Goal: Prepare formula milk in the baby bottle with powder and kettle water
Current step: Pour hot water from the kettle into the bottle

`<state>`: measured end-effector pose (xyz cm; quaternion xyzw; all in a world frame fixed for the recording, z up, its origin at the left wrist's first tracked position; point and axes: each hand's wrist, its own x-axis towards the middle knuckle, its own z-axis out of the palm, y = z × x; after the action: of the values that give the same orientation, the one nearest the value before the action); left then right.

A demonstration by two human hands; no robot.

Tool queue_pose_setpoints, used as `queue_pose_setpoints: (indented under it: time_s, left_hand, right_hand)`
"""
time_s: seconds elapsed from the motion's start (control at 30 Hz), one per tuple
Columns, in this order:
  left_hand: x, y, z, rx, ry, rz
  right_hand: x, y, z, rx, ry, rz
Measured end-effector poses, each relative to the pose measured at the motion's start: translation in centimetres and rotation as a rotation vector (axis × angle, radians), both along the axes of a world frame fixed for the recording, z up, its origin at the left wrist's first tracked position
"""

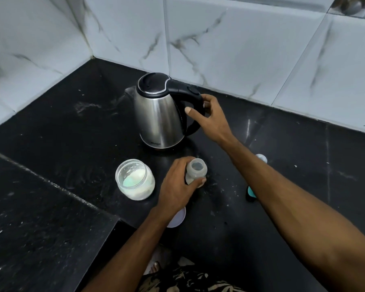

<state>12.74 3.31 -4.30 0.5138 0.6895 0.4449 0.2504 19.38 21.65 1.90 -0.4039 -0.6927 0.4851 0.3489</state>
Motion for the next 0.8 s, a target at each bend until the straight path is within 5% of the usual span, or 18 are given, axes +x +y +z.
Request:
queue_pose_setpoints:
  time_s: [0.37, 0.8]
  left_hand:
    - [-0.3, 0.2, 0.3, -0.032, -0.063, -0.008]
    - [-0.2, 0.2, 0.0, -0.037, -0.107, -0.006]
  right_hand:
    - [-1.7, 3.5, 3.1, -0.012, -0.028, 0.281]
    - [-3.1, 3.2, 2.3, -0.058, 0.117, 0.136]
